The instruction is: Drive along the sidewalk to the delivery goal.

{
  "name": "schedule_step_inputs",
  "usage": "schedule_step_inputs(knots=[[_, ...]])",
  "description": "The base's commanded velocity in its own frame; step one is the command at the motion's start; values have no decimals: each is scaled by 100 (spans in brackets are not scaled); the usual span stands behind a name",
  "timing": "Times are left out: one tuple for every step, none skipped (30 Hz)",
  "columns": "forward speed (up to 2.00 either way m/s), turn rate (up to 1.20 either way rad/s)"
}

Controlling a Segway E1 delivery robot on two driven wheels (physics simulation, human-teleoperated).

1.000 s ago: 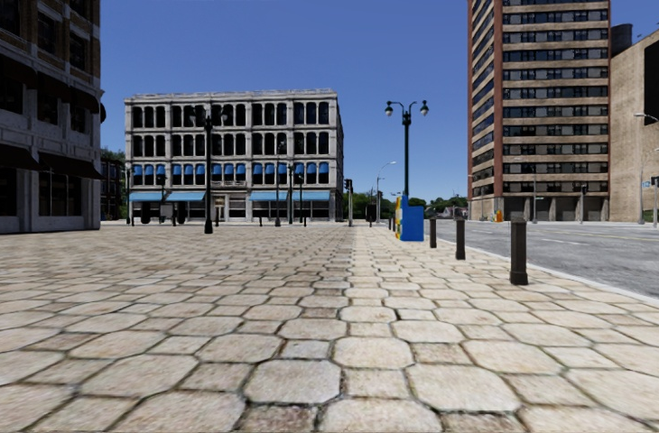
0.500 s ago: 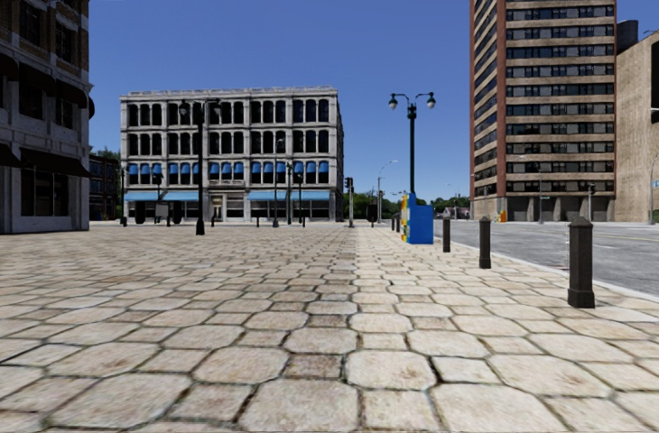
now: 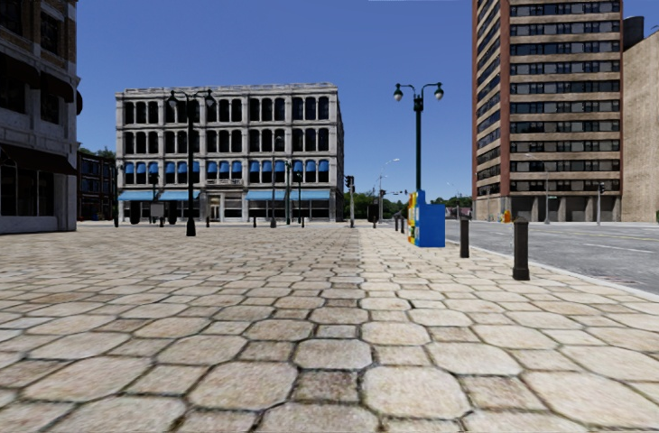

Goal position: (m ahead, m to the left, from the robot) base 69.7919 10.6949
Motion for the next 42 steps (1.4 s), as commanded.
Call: schedule_step_inputs(knots=[[200,0],[200,0],[200,0],[200,0],[200,0],[200,0],[200,0],[200,0],[200,0],[200,0],[200,0],[200,0],[200,0],[200,0],[200,0],[200,0],[200,0],[200,0],[200,0],[200,0],[200,0],[200,0],[200,0],[200,0],[200,0],[200,0],[200,0],[200,0],[200,0],[200,0],[200,0],[200,0],[200,0],[200,0],[200,0],[200,0],[200,0],[200,0],[200,0],[200,0],[200,0],[200,0]])
